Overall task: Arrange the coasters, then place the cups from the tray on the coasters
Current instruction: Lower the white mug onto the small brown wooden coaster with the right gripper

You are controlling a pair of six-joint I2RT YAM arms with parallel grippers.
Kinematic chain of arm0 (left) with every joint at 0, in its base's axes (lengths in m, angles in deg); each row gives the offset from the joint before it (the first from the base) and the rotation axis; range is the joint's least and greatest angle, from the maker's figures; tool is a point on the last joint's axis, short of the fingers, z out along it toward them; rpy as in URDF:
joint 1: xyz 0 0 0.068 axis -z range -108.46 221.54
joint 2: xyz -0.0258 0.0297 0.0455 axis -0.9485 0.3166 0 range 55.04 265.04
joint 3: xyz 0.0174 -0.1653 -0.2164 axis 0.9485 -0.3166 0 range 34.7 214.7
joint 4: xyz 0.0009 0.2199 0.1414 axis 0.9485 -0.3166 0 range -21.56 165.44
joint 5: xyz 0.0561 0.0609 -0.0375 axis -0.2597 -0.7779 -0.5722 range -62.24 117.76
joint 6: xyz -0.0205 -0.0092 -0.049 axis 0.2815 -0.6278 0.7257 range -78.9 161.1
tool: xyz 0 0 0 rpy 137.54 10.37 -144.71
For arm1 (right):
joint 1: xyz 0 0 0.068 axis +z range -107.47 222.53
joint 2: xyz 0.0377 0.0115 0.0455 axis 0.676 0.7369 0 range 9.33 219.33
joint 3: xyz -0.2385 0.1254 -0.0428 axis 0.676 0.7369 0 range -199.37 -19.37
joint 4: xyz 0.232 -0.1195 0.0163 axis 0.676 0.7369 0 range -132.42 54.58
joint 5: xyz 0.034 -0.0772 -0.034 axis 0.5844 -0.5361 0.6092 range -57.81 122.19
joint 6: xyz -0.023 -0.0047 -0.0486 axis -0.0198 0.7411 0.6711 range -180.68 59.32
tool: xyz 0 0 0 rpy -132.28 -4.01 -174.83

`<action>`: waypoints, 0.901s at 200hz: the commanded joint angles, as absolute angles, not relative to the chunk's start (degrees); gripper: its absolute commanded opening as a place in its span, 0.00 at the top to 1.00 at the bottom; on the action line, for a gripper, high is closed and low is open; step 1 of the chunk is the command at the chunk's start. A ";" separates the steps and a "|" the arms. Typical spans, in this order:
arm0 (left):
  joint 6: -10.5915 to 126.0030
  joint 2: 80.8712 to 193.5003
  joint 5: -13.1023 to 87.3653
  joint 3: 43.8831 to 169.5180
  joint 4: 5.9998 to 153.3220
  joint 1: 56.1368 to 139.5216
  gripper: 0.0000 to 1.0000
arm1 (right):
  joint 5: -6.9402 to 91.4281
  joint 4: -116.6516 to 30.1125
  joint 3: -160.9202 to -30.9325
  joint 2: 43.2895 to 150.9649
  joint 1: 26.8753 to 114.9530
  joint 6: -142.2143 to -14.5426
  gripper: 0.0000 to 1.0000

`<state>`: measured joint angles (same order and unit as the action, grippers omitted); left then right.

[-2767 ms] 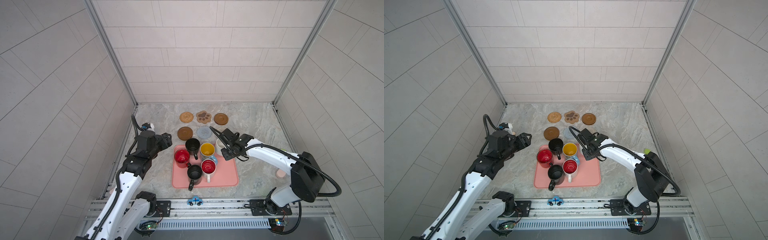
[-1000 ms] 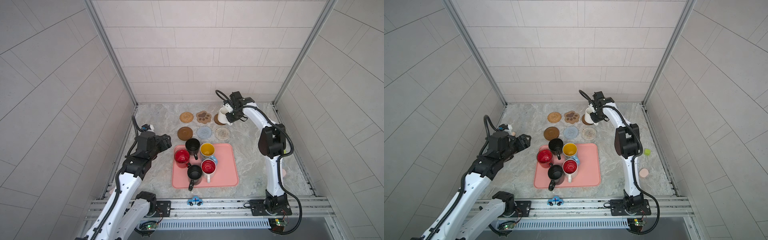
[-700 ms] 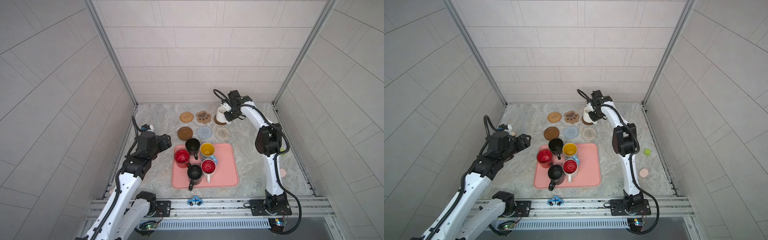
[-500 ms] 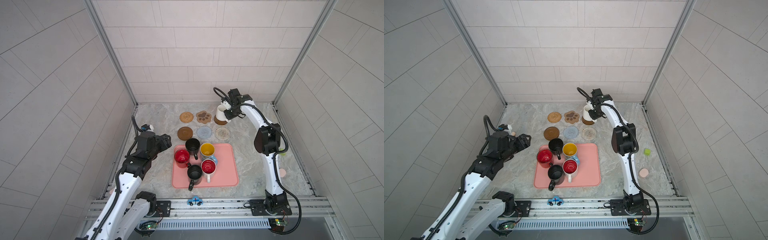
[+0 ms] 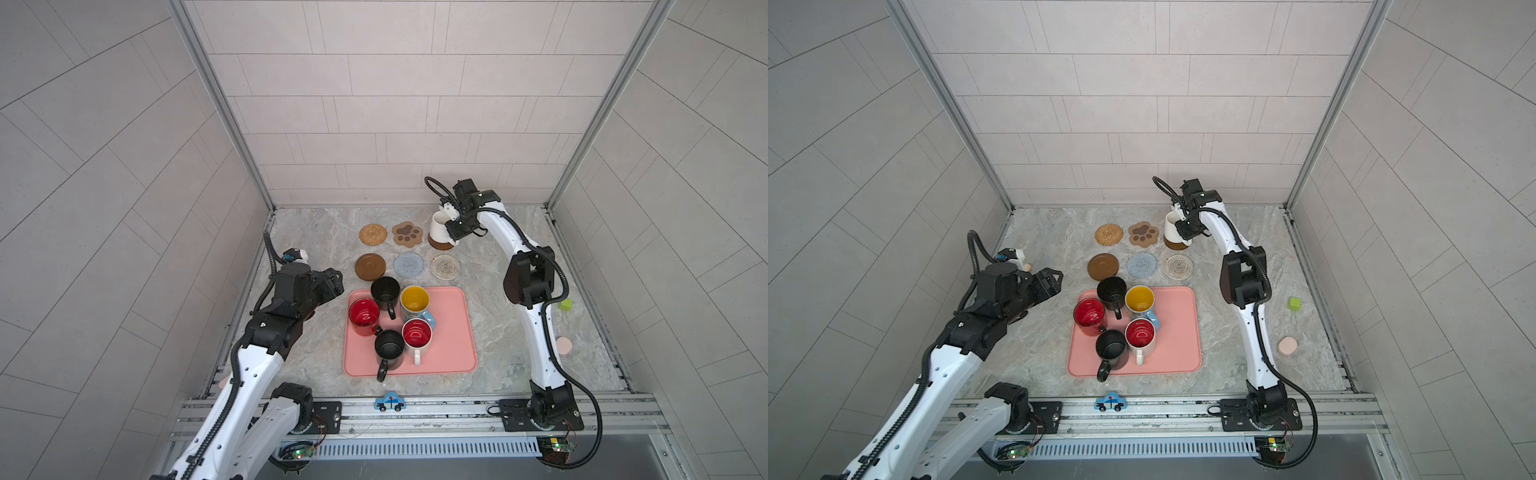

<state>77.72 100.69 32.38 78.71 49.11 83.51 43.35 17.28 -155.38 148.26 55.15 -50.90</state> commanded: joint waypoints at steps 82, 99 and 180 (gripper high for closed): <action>78.54 99.94 31.98 78.32 49.61 83.24 0.22 | 43.17 14.95 -157.63 149.17 55.02 -49.10 0.91; 78.63 99.89 31.74 78.23 49.47 83.23 0.22 | 43.22 14.80 -157.65 149.29 54.94 -49.16 0.91; 78.80 97.43 31.28 77.95 48.90 83.23 0.22 | 42.81 15.65 -156.64 149.70 54.18 -49.37 0.91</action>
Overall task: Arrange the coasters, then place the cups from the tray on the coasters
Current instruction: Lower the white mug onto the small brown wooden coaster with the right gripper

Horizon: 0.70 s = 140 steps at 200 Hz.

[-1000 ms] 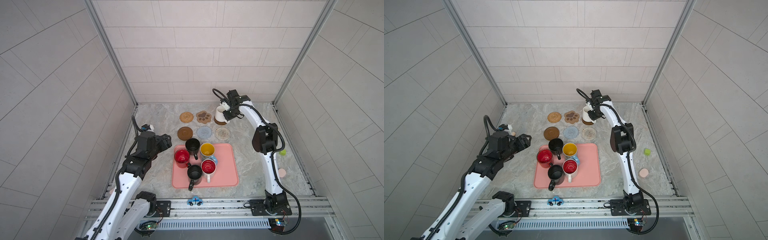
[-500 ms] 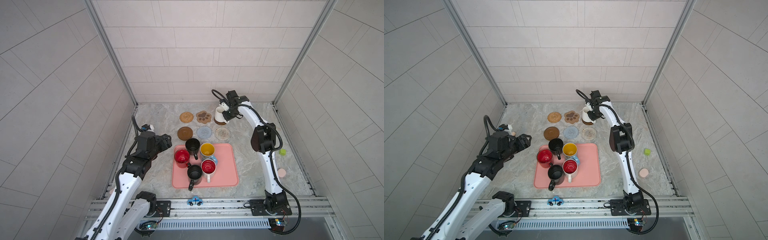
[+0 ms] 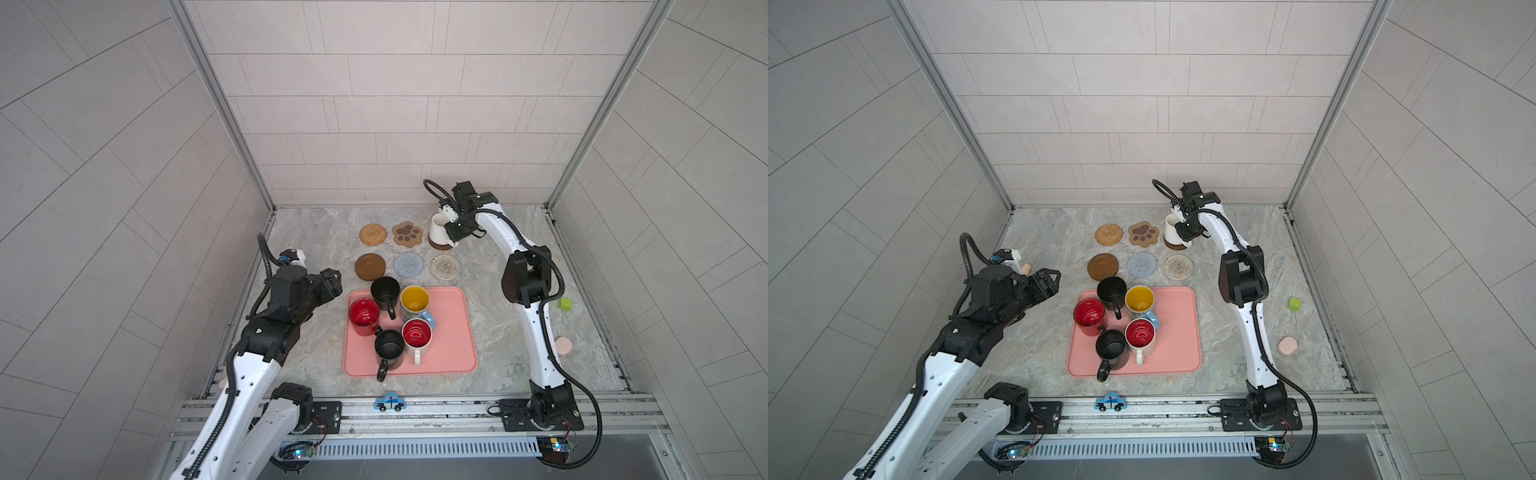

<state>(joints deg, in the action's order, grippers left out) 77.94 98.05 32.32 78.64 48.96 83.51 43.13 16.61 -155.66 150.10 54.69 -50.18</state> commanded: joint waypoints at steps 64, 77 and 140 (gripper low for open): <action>79.07 96.99 31.18 77.94 48.78 83.23 0.22 | 42.82 16.67 -155.26 149.69 54.14 -48.58 0.91; 79.07 96.88 31.14 77.91 48.54 83.19 0.22 | 42.83 16.81 -154.78 149.64 54.20 -48.30 0.91; 79.41 96.24 31.03 77.82 48.46 83.28 0.22 | 41.81 17.59 -152.57 149.50 54.19 -47.71 0.89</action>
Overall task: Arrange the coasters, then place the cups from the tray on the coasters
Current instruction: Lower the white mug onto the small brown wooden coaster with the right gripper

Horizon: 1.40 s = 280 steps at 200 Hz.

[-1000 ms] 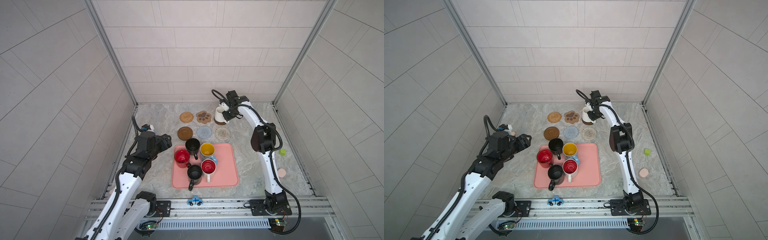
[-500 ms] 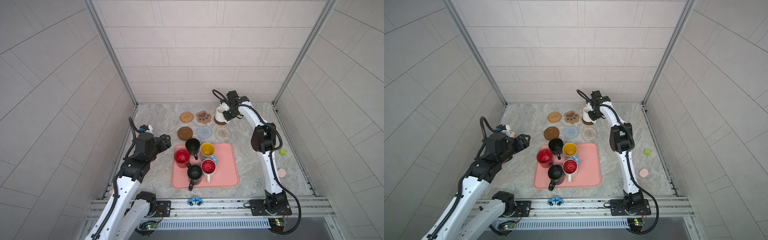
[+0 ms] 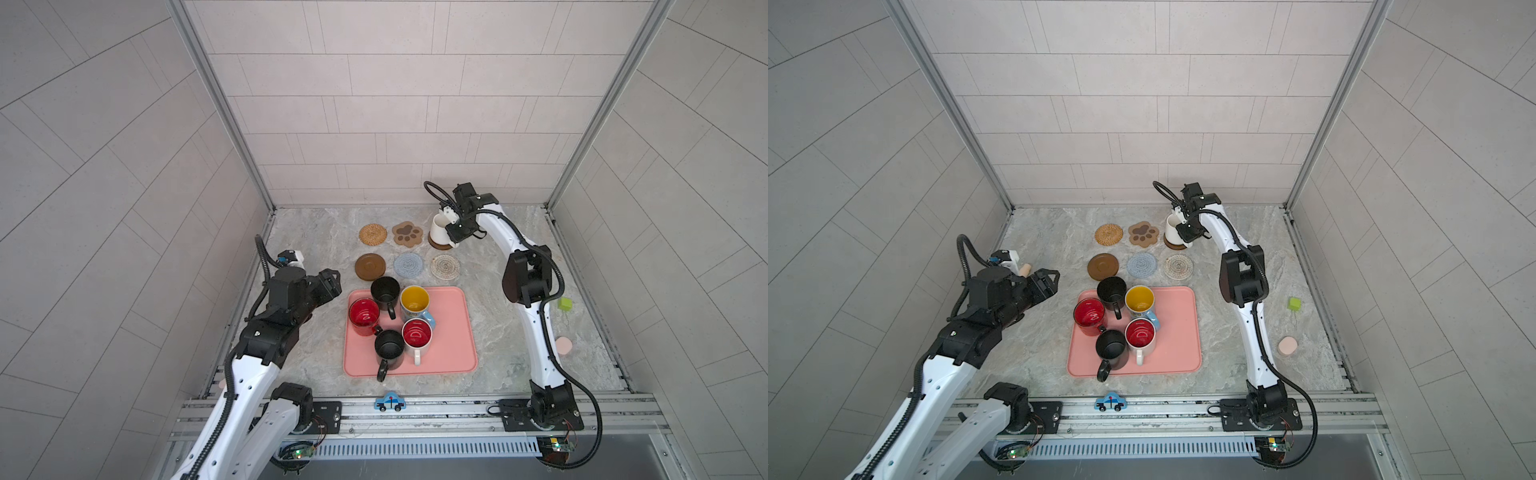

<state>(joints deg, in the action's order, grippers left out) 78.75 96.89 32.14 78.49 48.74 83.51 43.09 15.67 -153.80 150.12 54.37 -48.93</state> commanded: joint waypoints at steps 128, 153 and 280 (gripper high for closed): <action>79.69 95.89 31.34 77.86 48.55 83.23 0.22 | 40.12 17.55 -151.21 147.18 54.14 -47.49 0.71; 79.68 95.84 31.37 78.03 48.66 83.23 0.22 | 39.79 17.53 -151.05 146.45 53.97 -47.84 0.68; 79.60 94.37 31.01 77.52 48.72 83.23 0.22 | 38.00 17.07 -150.68 143.87 53.43 -50.44 0.65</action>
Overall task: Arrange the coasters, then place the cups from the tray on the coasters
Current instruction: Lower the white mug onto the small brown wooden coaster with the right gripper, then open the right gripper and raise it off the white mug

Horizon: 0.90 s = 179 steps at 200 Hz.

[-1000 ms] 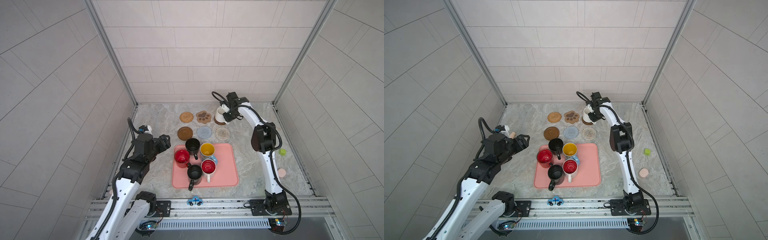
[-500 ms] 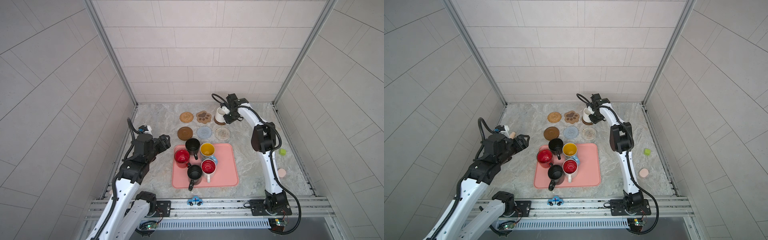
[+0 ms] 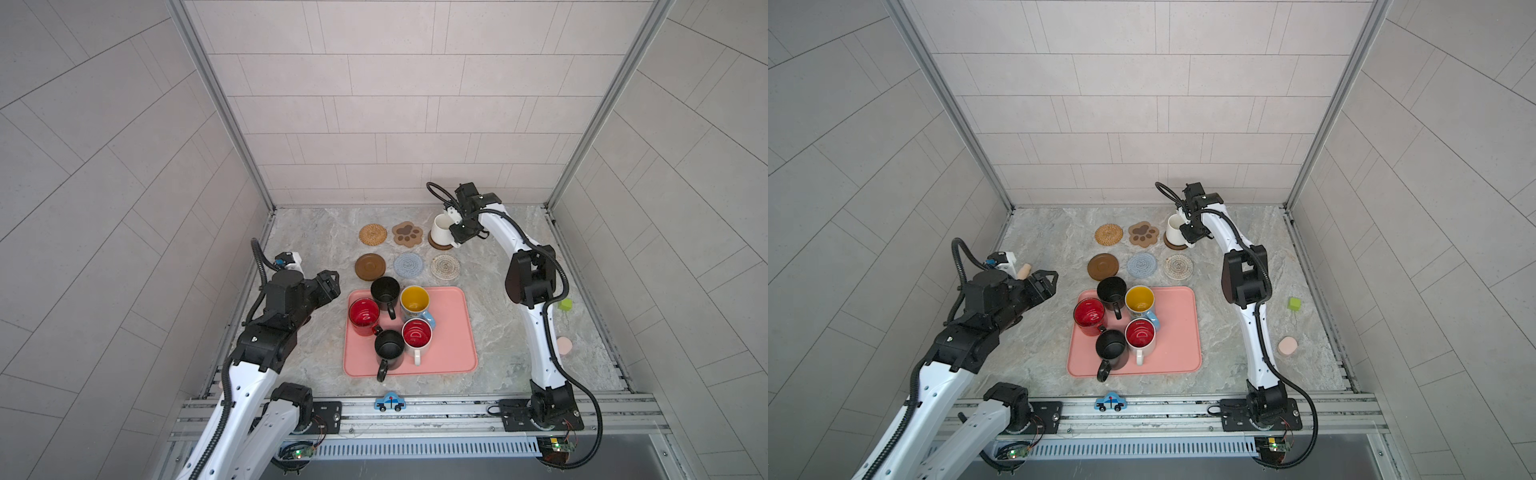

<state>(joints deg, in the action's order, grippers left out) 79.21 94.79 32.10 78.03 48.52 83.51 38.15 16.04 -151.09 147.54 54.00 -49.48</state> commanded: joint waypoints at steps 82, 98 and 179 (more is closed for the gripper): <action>79.42 94.33 30.99 78.07 49.16 83.18 0.22 | 40.49 15.40 -145.82 136.23 53.95 -51.74 0.63; 79.38 94.33 30.99 78.17 49.16 83.22 0.22 | 39.59 12.82 -141.86 132.16 54.08 -53.23 0.63; 79.65 94.15 30.49 78.20 49.16 83.23 0.22 | 33.39 10.96 -124.23 114.51 59.02 -63.42 0.62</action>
